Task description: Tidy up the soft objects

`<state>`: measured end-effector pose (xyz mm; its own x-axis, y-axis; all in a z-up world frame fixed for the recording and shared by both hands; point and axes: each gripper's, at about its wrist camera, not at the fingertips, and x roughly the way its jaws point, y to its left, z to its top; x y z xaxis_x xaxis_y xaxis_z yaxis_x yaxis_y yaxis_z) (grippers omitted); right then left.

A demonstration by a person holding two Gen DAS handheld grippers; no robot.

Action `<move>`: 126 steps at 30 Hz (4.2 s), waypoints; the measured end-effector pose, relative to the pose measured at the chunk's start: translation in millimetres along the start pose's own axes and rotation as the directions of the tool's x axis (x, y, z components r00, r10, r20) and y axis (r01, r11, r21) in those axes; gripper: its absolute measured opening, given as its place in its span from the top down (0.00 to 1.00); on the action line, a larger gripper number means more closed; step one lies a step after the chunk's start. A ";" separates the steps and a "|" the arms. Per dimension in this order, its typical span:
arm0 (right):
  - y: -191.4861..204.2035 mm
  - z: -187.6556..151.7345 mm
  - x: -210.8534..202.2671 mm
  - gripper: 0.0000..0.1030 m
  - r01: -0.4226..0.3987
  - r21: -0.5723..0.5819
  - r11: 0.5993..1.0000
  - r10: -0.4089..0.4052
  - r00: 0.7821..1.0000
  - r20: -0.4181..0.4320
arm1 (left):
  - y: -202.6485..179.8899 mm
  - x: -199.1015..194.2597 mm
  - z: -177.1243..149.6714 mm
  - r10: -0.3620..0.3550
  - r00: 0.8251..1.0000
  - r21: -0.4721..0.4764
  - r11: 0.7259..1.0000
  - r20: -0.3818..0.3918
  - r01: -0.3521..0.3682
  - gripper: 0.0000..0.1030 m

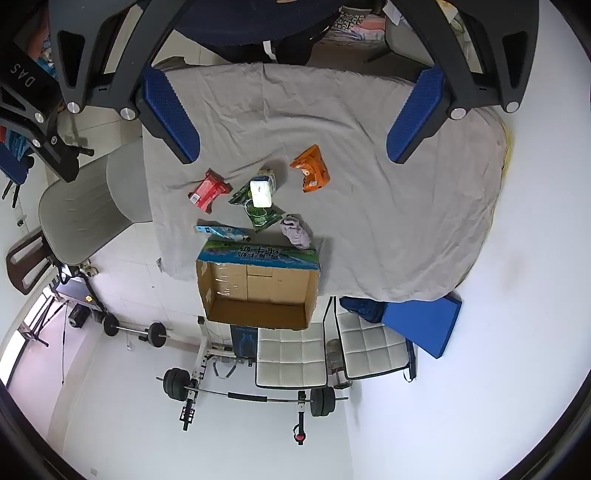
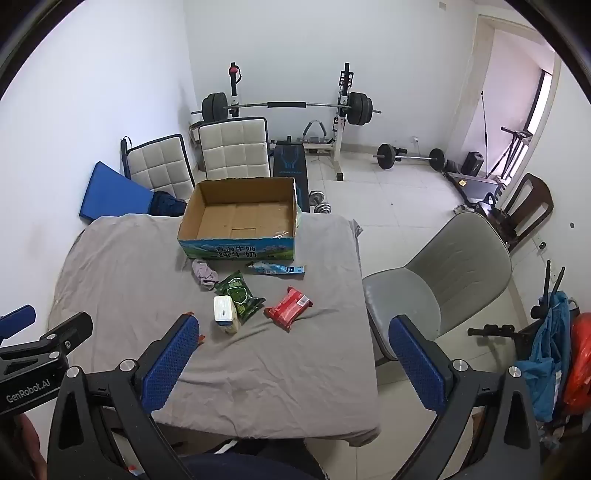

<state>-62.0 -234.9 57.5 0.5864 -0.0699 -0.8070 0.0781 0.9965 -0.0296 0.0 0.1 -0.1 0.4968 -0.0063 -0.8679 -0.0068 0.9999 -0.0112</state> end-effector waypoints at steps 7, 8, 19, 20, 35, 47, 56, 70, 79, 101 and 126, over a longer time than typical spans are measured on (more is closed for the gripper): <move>-2.2 -0.5 10.4 0.00 0.010 -0.004 1.000 -0.010 0.999 -0.042 | 2.8 6.2 -3.3 0.001 0.999 0.002 1.000 -0.041 -0.001 0.00; -0.5 -1.2 10.8 0.00 0.016 -0.007 1.000 -0.016 0.999 -0.044 | 6.3 6.8 -3.9 -0.001 0.999 -0.001 1.000 -0.045 0.001 0.00; 0.4 -5.6 24.7 0.00 0.006 -0.004 1.000 -0.006 0.996 -0.094 | 9.4 17.5 -2.4 0.004 0.996 -0.005 1.000 -0.092 -0.004 0.00; 0.6 -5.7 25.6 0.00 0.008 -0.006 1.000 -0.008 0.995 -0.095 | 10.2 18.2 -1.8 0.001 0.996 -0.006 1.000 -0.095 -0.002 0.00; -4.1 -8.2 28.6 0.00 0.017 -0.003 1.000 -0.017 0.996 -0.092 | 7.9 17.8 -1.9 0.000 0.996 -0.005 1.000 -0.089 -0.001 0.00; -4.8 -7.2 24.5 0.00 0.021 -0.001 1.000 -0.021 0.996 -0.085 | 4.5 15.9 -2.0 -0.002 0.997 -0.006 1.000 -0.083 0.001 0.00; -5.3 -8.4 22.1 0.00 0.022 -0.005 1.000 -0.022 0.996 -0.081 | 4.5 14.4 -3.8 -0.006 0.997 -0.010 1.000 -0.081 0.005 0.00; -5.6 -11.6 18.9 0.00 0.020 -0.007 1.000 -0.021 0.997 -0.076 | 5.4 12.2 -6.8 -0.007 0.997 -0.013 1.000 -0.078 0.006 0.00; -5.1 -10.5 14.5 0.00 0.024 -0.002 1.000 -0.024 0.998 -0.065 | 6.5 10.5 -8.0 -0.009 0.997 -0.016 1.000 -0.070 0.008 0.00; 1.0 -7.2 17.4 0.00 0.007 -0.019 1.000 -0.008 0.998 -0.062 | 10.4 10.0 -9.9 -0.014 0.998 -0.025 1.000 -0.068 0.012 0.00; 94.6 -9.2 377.9 0.10 -0.210 0.045 0.977 0.200 0.808 -0.554 | 92.3 317.1 -10.6 -0.098 0.862 -0.266 0.963 -0.498 -0.044 0.00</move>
<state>159.5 -166.6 -255.7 0.0430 0.1678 -0.9849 -0.0105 0.9858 0.1675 147.6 90.3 -281.6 -0.0037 -0.1093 -0.9940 -0.2593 0.9601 -0.1046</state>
